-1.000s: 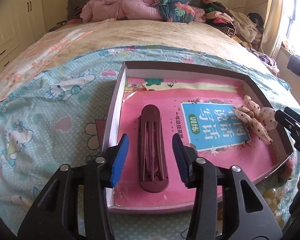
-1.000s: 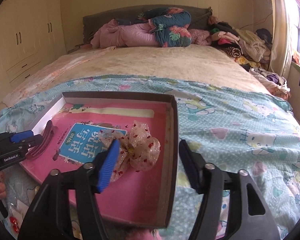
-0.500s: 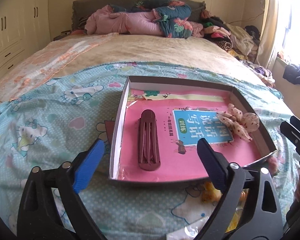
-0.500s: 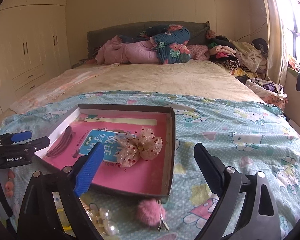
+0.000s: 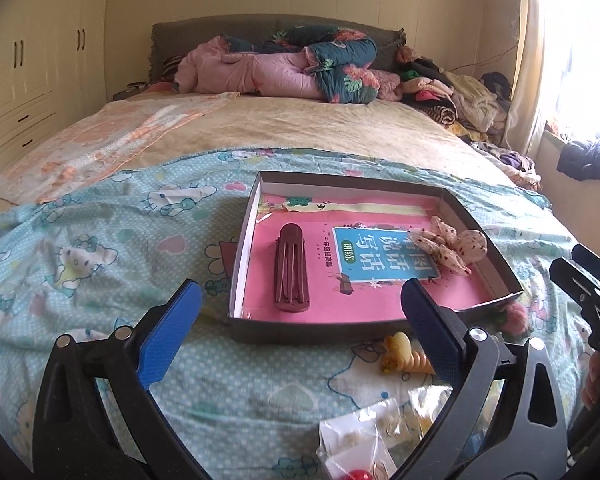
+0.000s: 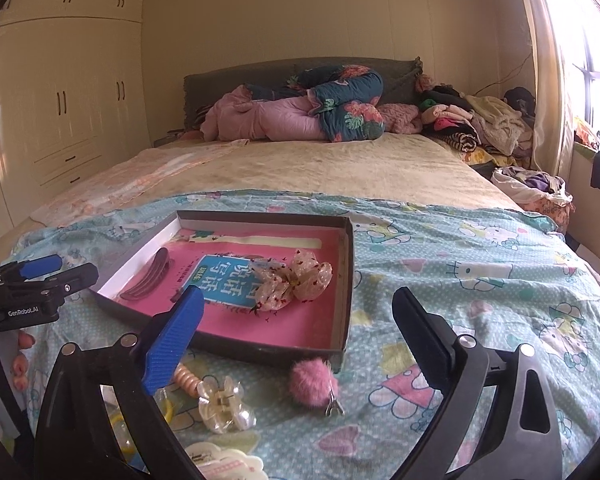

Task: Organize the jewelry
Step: 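Lift both open tools out of the tray back over the accessories, then grasp the red-bead bag with the left tool while the right tool grasps the white cloud clip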

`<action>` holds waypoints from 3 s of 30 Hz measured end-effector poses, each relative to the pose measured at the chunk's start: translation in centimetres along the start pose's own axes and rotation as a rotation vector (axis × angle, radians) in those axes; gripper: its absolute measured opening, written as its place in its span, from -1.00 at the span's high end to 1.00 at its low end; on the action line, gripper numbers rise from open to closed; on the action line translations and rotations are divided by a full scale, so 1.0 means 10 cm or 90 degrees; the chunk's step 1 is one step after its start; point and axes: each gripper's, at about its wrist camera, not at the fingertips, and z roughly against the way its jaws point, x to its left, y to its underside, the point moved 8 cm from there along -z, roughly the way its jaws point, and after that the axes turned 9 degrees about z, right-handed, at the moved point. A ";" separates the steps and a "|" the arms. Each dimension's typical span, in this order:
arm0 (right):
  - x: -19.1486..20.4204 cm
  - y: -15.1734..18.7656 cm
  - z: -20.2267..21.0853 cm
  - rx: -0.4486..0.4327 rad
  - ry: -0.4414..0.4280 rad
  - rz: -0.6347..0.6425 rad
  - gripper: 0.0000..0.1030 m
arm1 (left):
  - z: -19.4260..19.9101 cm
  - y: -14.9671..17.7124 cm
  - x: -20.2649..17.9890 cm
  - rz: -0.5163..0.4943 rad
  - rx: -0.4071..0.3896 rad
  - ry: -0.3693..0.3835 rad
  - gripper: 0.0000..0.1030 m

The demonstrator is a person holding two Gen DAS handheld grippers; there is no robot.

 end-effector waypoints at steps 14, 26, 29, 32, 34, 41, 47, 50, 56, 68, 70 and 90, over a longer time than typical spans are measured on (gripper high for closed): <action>0.29 0.20 0.39 -0.019 -0.031 0.040 -0.83 | 0.39 0.19 -0.06 -0.009 -0.030 0.015 -0.78; 0.54 0.46 0.63 -0.010 -0.063 0.081 -0.84 | 0.56 0.43 -0.08 -0.017 -0.026 0.016 -0.78; 0.56 0.54 0.67 -0.003 -0.069 0.084 -0.84 | 0.58 0.51 -0.09 -0.023 -0.023 0.015 -0.78; 0.55 0.61 0.69 0.004 -0.071 0.088 -0.84 | 0.58 0.59 -0.11 -0.023 -0.011 0.017 -0.78; 0.54 0.67 0.70 0.009 -0.072 0.088 -0.84 | 0.58 0.66 -0.13 -0.028 -0.003 0.017 -0.78; 0.52 0.85 0.70 0.029 -0.080 0.093 -0.84 | 0.53 0.86 -0.10 -0.030 0.036 0.010 -0.78; 0.56 1.00 0.68 0.047 -0.096 0.108 -0.84 | 0.48 0.98 -0.10 -0.032 0.065 0.002 -0.78; 0.59 1.05 0.66 0.055 -0.104 0.113 -0.84 | 0.44 1.03 -0.10 -0.031 0.082 -0.003 -0.78; 0.58 1.09 0.58 0.067 -0.110 0.120 -0.84 | 0.32 1.14 -0.10 -0.007 0.131 0.000 -0.77; 0.73 1.14 0.34 0.096 -0.147 0.150 -0.85 | 0.21 1.29 -0.15 0.022 0.187 0.036 0.18; 0.77 1.12 0.28 0.101 -0.148 0.157 -0.85 | 0.22 1.29 -0.15 0.025 0.188 0.041 0.21; 0.63 1.14 0.19 0.114 -0.123 0.151 -0.39 | 0.41 1.20 -0.19 0.030 0.168 0.074 0.73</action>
